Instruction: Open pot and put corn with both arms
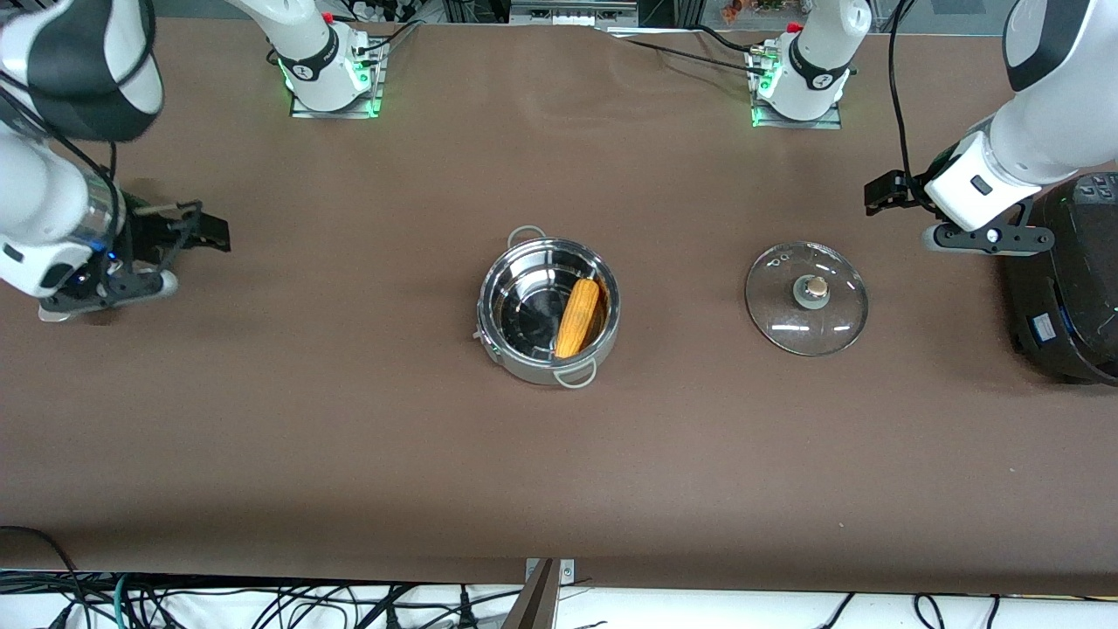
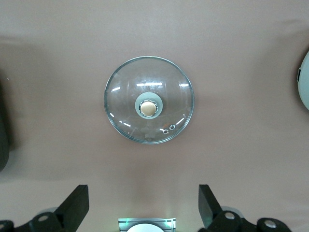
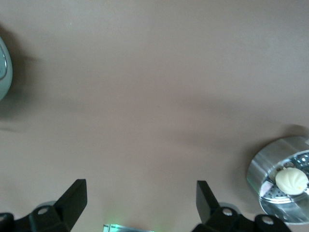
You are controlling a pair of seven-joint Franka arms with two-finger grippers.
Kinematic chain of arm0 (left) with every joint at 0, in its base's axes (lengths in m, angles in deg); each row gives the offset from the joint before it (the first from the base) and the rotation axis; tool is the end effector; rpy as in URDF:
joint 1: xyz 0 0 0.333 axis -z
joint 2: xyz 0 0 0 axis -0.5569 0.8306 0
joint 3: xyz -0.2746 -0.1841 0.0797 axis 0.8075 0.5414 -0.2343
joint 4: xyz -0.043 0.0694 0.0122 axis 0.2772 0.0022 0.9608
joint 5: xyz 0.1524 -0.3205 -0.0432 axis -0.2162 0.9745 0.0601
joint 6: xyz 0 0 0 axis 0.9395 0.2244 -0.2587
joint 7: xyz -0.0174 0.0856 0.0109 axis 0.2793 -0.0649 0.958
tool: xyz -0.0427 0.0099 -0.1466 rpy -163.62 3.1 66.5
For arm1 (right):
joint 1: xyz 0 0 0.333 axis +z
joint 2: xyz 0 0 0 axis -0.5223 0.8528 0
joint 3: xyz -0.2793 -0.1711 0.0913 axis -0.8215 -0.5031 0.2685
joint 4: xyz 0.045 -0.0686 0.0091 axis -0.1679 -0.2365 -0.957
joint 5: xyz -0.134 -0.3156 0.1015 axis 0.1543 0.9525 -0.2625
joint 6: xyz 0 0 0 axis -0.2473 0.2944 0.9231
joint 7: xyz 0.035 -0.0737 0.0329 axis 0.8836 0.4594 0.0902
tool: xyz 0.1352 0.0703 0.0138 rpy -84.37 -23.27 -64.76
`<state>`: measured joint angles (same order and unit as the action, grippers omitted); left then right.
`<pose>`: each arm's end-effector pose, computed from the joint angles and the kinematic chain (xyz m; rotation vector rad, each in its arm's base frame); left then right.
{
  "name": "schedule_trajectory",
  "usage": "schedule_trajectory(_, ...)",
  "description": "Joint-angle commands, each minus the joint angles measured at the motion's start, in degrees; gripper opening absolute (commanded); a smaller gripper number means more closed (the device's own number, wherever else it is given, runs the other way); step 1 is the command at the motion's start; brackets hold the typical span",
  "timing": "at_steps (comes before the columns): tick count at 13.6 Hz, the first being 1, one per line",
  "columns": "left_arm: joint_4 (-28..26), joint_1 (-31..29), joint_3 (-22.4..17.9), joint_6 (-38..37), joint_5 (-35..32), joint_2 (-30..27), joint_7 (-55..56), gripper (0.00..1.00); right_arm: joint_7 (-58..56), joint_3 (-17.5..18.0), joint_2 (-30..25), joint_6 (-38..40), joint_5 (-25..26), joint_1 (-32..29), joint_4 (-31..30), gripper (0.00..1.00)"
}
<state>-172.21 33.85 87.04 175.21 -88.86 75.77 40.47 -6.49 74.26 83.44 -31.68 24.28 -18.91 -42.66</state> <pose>0.4864 -0.0511 0.5182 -3.1110 0.0467 0.3362 0.5474 0.0380 0.5164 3.0951 0.3028 -0.2925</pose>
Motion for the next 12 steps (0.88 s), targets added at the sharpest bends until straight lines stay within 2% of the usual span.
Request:
schedule_trajectory(1, 1.6, -0.5, 0.5, -1.2, -1.2, 0.6, 0.4, 1.0, 4.3, 9.7, -9.4, -6.1, 1.0, -10.9, -10.9, 1.0)
schedule_trajectory(3, 1.8, -0.5, 0.8, -1.2, -1.5, 0.5, 0.6, 1.0, 4.9, 9.9, -11.3, -6.3, 0.9, -12.0, -12.6, 1.0)
schedule_trajectory(6, 3.9, -0.5, 3.3, -0.9, -6.6, 0.7, -0.4, 1.0, 4.4, 9.7, -11.0, -6.2, 1.5, -12.3, -9.2, 1.0)
schedule_trajectory(9, 4.3, -0.6, 2.9, -0.5, -5.7, 0.6, -0.6, 1.0, 4.3, 9.6, -10.6, -5.4, 2.7, -12.3, -7.6, 1.0)
schedule_trajectory(11, 10.5, -0.8, 2.3, -0.8, -5.9, 0.5, -0.5, 1.0, 4.7, 9.4, -9.7, -1.1, 2.4, -12.4, -5.3, 1.0)
schedule_trajectory(12, 11.0, -0.8, 1.0, -1.3, -4.9, 0.4, -0.5, 1.0, 4.6, 9.3, -8.9, -1.0, 2.0, -12.5, -4.3, 1.0)
